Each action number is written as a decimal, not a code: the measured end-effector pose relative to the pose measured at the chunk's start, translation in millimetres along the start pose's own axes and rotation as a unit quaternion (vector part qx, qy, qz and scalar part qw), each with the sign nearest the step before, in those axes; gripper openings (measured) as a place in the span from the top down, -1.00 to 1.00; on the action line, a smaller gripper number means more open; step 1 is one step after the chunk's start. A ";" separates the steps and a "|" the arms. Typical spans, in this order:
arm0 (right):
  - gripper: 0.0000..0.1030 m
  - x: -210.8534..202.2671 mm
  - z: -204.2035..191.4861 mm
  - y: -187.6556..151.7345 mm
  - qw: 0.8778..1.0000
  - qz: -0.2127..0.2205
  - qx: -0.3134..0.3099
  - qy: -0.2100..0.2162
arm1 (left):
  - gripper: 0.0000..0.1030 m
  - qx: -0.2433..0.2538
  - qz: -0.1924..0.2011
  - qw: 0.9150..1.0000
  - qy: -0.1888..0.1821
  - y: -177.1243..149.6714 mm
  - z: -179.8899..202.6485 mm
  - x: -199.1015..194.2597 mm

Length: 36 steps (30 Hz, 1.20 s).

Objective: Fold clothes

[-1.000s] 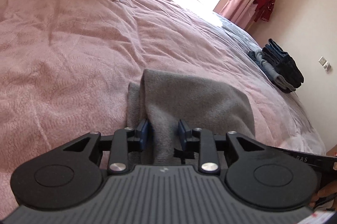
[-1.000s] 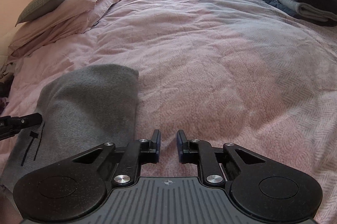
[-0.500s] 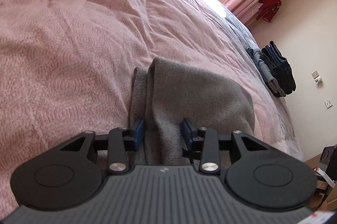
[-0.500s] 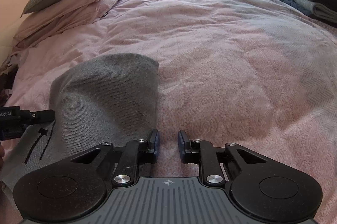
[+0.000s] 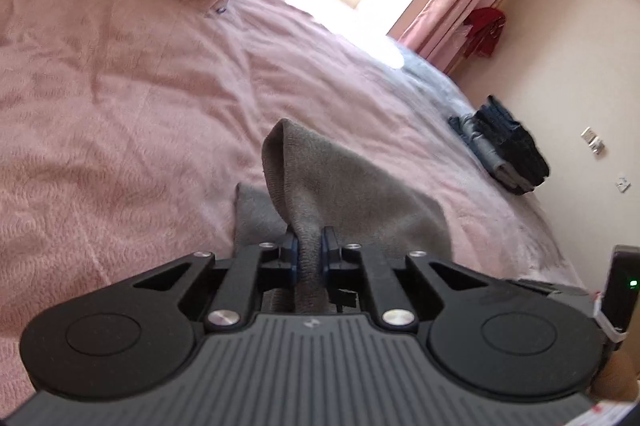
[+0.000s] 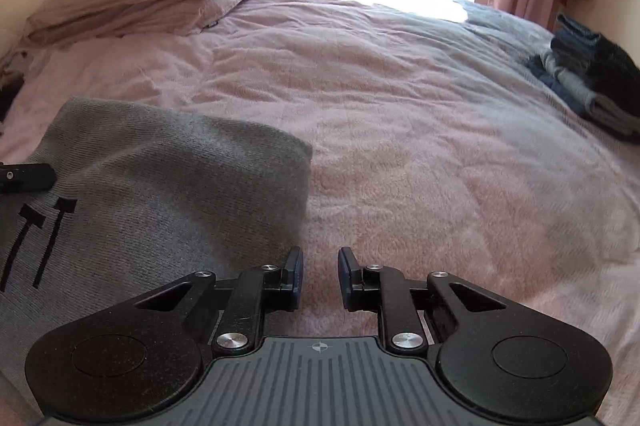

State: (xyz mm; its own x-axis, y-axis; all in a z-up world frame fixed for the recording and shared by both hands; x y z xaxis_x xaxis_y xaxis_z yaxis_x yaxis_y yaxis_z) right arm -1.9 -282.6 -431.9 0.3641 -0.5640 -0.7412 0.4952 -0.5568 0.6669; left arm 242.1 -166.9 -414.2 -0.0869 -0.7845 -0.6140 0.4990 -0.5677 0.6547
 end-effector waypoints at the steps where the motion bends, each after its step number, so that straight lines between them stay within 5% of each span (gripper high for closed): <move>1: 0.69 9.1 -4.6 -4.1 1.000 -0.006 -0.017 -0.007 | 0.83 -0.004 -0.018 1.000 0.013 -7.8 -6.7 12.2; 5: 0.69 2.8 13.1 -7.5 1.000 0.014 0.009 0.014 | 0.71 -0.001 -0.006 1.000 0.020 -14.1 -14.7 16.1; 10: 0.69 -19.5 35.3 16.9 0.989 0.092 0.082 0.079 | 0.67 0.071 0.032 0.992 0.095 12.9 -5.9 -15.1; 12: 0.69 -17.0 32.1 26.9 0.984 0.105 0.091 0.107 | 0.67 0.090 0.047 0.991 0.086 26.8 4.1 -18.2; 16: 0.69 3.9 12.3 40.9 0.982 0.105 0.072 0.142 | 0.66 0.175 0.030 0.981 0.075 35.0 44.8 16.7; 18: 0.69 20.8 4.0 41.2 0.988 0.100 0.042 0.110 | 0.62 0.204 0.002 0.973 0.106 30.4 48.2 46.7; 20: 0.68 36.0 2.1 38.3 0.990 0.083 0.036 0.104 | 0.63 0.198 -0.016 0.970 0.138 22.4 34.2 73.3; 23: 0.68 39.1 1.8 41.2 0.992 0.069 0.030 0.104 | 0.63 0.145 -0.017 0.982 0.117 22.4 12.2 76.8; 31: 0.67 38.4 0.3 39.6 0.993 0.061 0.011 0.098 | 0.63 0.144 -0.014 0.982 0.123 24.9 15.5 67.4; 34: 0.66 12.5 7.4 41.2 0.993 0.065 0.028 0.100 | 0.65 0.138 -0.004 0.982 0.129 26.9 17.9 46.1; 36: 0.66 -17.2 12.0 33.9 0.985 0.084 0.056 0.138 | 0.68 0.129 0.014 0.985 0.115 23.5 20.7 20.8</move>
State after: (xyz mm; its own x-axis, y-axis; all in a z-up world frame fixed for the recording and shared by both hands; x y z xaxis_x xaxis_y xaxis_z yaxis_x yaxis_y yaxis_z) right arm -0.8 -299.2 -395.6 0.6418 -0.4749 -0.6021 0.3248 -0.5429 0.7745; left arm 234.1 -201.7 -402.5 0.1364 -0.7404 -0.6582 0.2607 -0.6141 0.7449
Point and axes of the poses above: each gripper's, at about its wrist camera, not at the fingertips, and x roughly the way its jaws point, z to its right, y to its top, the point moved 4 cm from there along x, roughly the way its jaws point, and after that the axes turned 5 degrees about x, right-handed, at the moved point
